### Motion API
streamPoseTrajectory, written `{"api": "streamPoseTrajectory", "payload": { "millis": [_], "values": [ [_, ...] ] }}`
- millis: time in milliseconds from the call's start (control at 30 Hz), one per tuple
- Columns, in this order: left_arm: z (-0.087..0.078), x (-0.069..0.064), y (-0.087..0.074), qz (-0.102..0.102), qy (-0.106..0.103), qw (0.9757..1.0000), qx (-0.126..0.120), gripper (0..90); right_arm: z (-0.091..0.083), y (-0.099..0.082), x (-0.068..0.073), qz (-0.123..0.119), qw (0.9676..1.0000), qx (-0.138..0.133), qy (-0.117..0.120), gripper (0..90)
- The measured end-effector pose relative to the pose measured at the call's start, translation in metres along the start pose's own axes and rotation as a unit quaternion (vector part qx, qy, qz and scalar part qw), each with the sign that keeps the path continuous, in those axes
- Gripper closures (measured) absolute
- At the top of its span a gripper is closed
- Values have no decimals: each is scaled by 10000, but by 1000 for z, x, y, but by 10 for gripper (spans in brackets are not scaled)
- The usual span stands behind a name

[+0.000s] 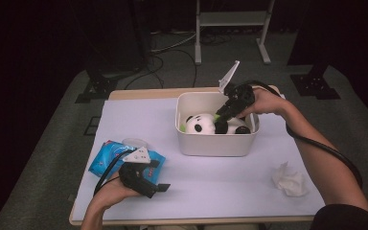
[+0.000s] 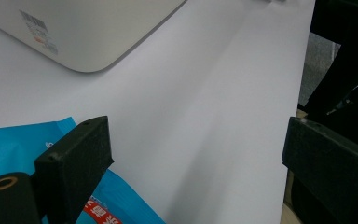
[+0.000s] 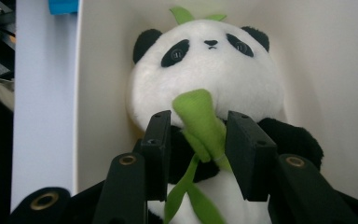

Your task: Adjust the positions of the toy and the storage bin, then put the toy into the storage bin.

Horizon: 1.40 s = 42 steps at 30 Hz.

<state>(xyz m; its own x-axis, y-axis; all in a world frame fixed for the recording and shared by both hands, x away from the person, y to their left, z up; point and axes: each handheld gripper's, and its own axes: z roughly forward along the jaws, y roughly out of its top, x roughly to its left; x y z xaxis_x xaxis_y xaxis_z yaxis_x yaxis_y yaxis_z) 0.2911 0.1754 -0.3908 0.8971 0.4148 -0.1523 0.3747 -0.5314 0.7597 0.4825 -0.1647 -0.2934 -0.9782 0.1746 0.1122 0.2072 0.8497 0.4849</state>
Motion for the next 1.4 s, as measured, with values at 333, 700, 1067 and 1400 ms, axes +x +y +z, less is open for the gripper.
{"api": "streamPoseTrajectory", "payload": {
  "millis": [333, 700, 1067, 1400],
  "values": [
    [1, 4, -1, 26, -20, 10000, 31, 75, -20, 0, 6, -9, 9998, -181, -98, 571],
    [-6, 4, -4, -55, 77, 9999, -52, 51, -33, -2, 12, 22, 9995, -267, -146, 536],
    [-7, 2, -2, -20, 78, 9999, -69, 40, -46, -4, 19, -26, 9992, -350, -204, 485],
    [-3, -1, 0, 44, 40, 10000, -37, 40, -58, -18, 31, -5, 9984, -497, -278, 479]
  ]
}}
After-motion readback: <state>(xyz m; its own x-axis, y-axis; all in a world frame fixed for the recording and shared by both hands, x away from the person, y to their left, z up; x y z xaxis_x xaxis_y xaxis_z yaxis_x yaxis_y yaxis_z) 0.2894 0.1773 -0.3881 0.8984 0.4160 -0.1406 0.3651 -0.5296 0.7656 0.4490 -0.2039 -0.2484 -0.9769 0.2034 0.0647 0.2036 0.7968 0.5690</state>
